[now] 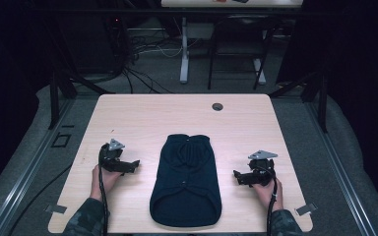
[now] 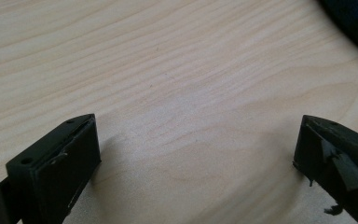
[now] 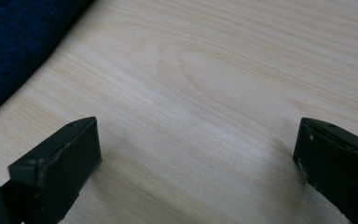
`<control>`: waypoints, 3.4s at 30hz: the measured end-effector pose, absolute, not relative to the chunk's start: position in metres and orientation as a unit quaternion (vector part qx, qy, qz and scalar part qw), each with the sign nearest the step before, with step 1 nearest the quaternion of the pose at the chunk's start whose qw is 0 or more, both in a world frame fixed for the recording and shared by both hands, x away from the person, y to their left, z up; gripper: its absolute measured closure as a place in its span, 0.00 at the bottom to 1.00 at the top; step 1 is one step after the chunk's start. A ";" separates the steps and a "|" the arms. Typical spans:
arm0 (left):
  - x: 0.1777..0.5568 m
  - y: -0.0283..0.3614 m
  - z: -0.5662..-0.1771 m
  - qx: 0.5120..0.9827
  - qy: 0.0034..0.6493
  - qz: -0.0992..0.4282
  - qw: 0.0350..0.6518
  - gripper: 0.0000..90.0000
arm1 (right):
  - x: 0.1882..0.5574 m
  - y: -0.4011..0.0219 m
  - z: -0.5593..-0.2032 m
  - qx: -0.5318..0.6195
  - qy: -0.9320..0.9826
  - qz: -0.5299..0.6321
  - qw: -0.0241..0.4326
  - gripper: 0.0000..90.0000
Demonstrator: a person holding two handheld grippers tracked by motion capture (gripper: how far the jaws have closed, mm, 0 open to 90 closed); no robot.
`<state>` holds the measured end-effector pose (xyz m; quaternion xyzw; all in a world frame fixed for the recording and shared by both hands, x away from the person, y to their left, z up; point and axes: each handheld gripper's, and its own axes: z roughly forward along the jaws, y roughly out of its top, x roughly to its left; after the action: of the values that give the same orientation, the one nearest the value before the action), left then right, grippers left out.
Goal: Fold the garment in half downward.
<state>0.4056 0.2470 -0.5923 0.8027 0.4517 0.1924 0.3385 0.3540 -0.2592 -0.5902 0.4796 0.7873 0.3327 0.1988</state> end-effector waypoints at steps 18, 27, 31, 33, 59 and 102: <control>0.406 0.247 -0.592 0.804 0.452 0.190 0.338 0.00 | 0.353 -0.259 -0.590 0.481 0.786 0.333 0.200 0.01; 0.406 0.249 -0.590 0.790 0.469 0.193 0.344 0.05 | 0.355 -0.261 -0.587 0.496 0.784 0.324 0.188 0.00; 0.406 0.242 -0.584 0.794 0.459 0.186 0.352 0.02 | 0.354 -0.262 -0.579 0.494 0.781 0.344 0.165 0.00; 0.406 0.237 -0.582 0.802 0.447 0.188 0.349 0.02 | 0.354 -0.259 -0.572 0.488 0.784 0.347 0.165 0.00; 0.441 0.181 -0.564 0.821 0.410 0.125 0.377 0.00 | 0.399 -0.182 -0.542 0.424 0.827 0.347 0.125 0.04; 0.491 0.098 -0.568 0.857 0.396 0.086 0.320 0.39 | 0.480 -0.128 -0.558 0.452 0.845 0.273 0.088 0.62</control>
<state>0.4911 0.0979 -0.5680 0.8566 0.3956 0.0861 0.3200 0.4797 -0.1281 -0.5584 0.4522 0.8445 0.2730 0.0881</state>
